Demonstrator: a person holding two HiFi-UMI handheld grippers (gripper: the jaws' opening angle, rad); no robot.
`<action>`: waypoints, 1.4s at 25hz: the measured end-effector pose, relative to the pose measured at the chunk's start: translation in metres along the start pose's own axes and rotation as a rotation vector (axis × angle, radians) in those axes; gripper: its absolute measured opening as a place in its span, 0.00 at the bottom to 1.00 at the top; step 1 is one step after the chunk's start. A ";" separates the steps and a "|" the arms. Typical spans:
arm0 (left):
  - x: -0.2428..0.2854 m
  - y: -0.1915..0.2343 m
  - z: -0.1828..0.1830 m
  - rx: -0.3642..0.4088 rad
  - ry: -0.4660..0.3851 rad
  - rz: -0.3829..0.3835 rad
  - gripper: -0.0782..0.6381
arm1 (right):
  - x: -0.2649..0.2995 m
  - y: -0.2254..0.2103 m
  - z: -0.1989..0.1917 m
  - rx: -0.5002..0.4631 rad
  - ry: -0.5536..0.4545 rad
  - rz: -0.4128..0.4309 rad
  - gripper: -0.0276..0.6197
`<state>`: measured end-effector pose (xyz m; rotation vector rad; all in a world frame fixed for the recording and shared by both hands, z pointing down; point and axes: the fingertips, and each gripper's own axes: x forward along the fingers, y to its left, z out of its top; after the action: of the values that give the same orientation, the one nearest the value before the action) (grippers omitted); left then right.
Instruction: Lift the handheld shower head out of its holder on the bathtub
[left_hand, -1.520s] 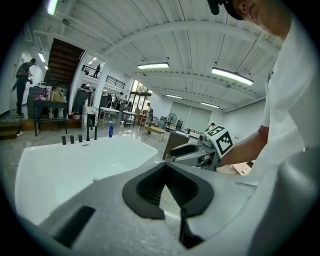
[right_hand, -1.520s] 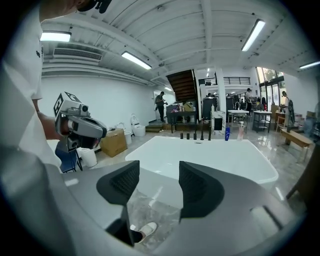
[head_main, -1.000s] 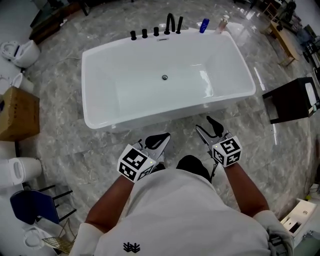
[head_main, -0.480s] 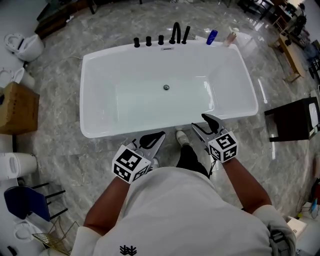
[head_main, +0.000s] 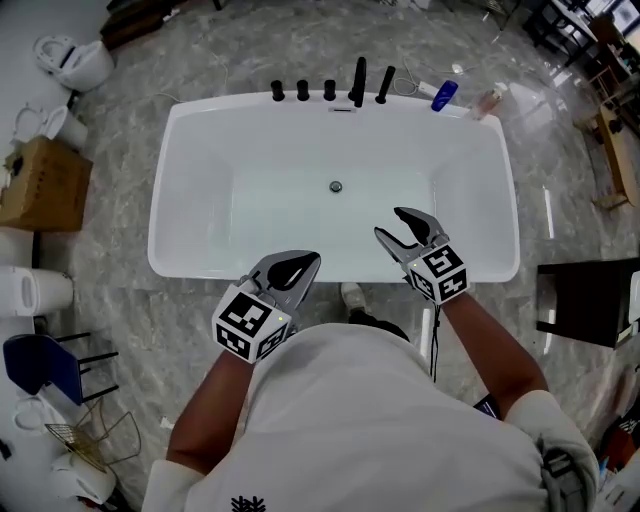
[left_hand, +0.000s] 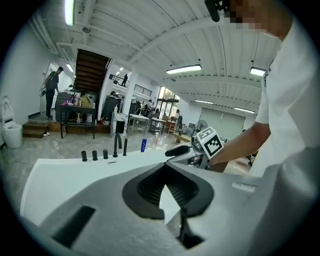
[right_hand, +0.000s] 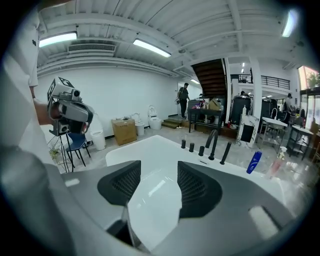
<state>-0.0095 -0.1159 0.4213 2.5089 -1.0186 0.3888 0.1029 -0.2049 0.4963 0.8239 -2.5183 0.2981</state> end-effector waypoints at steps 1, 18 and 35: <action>0.010 0.000 0.003 -0.001 0.003 0.011 0.12 | 0.003 -0.014 -0.002 -0.004 0.001 0.007 0.42; 0.112 0.034 0.032 -0.060 0.060 0.156 0.12 | 0.117 -0.249 -0.030 0.020 -0.003 -0.036 0.39; 0.160 0.083 0.004 -0.171 0.136 0.190 0.12 | 0.244 -0.384 -0.041 0.133 0.034 -0.126 0.40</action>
<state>0.0433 -0.2677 0.5034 2.2110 -1.1868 0.4985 0.1765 -0.6182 0.6754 1.0153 -2.4227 0.4371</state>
